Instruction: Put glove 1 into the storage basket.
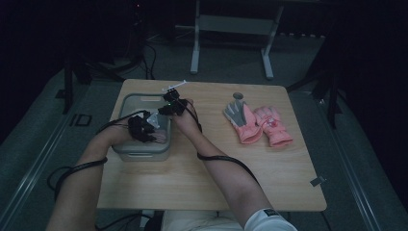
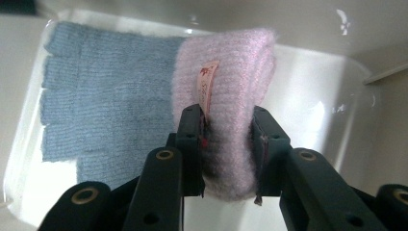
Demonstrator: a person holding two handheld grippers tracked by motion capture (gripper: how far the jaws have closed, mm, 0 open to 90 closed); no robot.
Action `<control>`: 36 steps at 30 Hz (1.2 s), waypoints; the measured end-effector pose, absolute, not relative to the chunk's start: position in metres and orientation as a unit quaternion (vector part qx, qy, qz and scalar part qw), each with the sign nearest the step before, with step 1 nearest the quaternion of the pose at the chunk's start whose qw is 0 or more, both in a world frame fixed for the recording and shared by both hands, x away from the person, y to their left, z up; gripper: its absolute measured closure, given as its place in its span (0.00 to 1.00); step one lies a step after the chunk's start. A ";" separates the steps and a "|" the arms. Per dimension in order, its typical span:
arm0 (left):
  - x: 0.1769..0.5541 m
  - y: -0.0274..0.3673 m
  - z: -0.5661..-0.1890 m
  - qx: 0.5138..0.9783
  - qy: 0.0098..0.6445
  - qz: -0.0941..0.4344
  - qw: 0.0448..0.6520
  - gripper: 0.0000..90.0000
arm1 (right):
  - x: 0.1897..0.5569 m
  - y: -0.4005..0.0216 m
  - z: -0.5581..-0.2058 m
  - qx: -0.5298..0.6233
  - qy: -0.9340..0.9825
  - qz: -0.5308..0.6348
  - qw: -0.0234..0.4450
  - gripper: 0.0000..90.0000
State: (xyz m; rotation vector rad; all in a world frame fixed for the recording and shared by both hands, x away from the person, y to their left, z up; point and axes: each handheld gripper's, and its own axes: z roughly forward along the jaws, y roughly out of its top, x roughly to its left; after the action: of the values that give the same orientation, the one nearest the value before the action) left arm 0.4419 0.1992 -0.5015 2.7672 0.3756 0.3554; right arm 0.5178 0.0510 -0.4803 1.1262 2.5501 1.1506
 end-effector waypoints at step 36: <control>0.396 0.158 -0.444 0.920 0.237 0.109 0.292 0.02 | 0.463 -0.078 -0.437 0.331 0.834 0.428 0.105 0.65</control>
State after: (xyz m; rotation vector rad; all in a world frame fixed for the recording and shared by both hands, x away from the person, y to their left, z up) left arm 0.3955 0.1579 -0.4438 2.4527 0.6314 0.2899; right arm 0.4635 -0.0782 -0.4371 0.9764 2.4588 1.2622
